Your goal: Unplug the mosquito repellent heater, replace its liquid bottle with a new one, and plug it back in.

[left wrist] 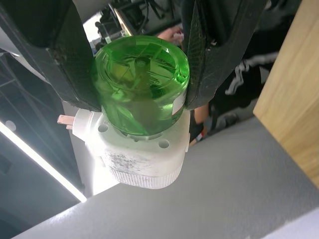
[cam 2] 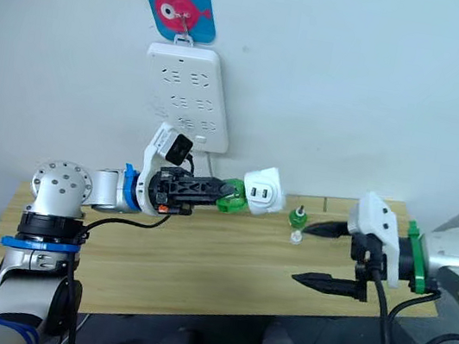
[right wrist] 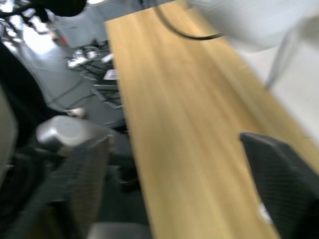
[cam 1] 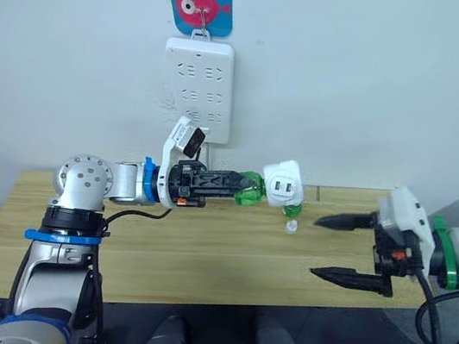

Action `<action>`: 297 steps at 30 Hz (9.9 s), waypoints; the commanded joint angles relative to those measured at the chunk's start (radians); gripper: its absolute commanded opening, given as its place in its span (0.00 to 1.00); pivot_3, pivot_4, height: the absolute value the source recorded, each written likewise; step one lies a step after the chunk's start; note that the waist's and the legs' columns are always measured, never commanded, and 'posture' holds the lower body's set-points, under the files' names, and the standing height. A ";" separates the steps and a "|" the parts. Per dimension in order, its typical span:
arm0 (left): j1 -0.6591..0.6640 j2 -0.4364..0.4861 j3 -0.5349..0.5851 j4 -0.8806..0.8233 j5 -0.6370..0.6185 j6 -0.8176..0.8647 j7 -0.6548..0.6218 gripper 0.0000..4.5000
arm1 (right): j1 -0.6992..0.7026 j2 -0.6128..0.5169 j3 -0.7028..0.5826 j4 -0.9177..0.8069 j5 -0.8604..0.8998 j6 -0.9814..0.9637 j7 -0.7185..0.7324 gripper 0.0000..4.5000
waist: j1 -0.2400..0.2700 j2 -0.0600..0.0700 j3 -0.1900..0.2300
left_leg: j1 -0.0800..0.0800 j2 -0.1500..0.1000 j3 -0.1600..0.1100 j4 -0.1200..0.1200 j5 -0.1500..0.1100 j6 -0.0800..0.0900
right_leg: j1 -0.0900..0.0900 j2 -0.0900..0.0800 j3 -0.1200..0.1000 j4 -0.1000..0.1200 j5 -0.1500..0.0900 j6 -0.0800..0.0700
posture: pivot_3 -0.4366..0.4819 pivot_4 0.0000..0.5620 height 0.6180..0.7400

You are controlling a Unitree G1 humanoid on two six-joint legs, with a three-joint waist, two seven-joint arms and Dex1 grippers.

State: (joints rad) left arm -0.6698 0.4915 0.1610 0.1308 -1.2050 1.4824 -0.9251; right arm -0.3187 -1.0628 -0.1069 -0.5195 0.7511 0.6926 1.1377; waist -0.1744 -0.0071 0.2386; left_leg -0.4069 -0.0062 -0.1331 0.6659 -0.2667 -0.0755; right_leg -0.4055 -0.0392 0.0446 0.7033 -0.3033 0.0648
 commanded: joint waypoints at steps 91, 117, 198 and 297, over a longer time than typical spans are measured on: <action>-0.001 0.014 -0.561 -0.216 0.922 -1.037 -0.308 0.92 | -0.448 0.119 0.402 0.079 -0.336 0.223 0.079 0.66 | -0.021 0.001 -0.008 | 0.001 0.000 0.001 -0.002 0.000 0.000 | 0.000 -0.001 0.001 0.001 0.000 0.000 | 0.22 0.28 0.95; 0.012 -0.027 -0.506 -0.202 0.843 -0.923 -0.325 0.50 | -0.439 0.059 0.313 0.104 -0.285 0.211 0.088 1.00 | -0.021 0.001 -0.008 | 0.001 -0.001 0.000 -0.001 0.000 0.000 | 0.000 -0.001 0.001 0.001 0.000 0.000 | 0.21 0.27 0.95; 0.105 0.005 -0.163 -0.213 0.338 -0.536 -0.086 1.00 | -0.129 0.394 -0.014 0.017 1.056 0.173 -1.018 0.65 | -0.037 0.004 -0.040 | 0.003 0.001 0.001 -0.002 0.000 0.000 | 0.001 0.001 0.003 0.003 -0.001 -0.001 | 0.20 0.25 0.95; -0.003 0.101 -0.068 0.038 0.753 -1.026 -0.096 0.28 | -0.264 0.942 0.243 -0.033 -0.075 0.319 -1.241 0.65 | 0.000 0.003 -0.041 | 0.003 0.000 -0.001 -0.004 0.000 0.000 | 0.000 0.001 0.001 0.002 -0.001 -0.001 | 0.26 0.28 0.95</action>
State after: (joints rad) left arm -0.6750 0.5896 0.1017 0.2197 -0.4472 0.4636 -1.0104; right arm -0.5578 -0.1376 0.1376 -0.5293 0.6877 1.0404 -0.1104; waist -0.1740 -0.0043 0.1978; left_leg -0.4035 -0.0062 -0.1345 0.6618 -0.2669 -0.0752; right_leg -0.4050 -0.0384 0.0452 0.7049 -0.3039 0.0640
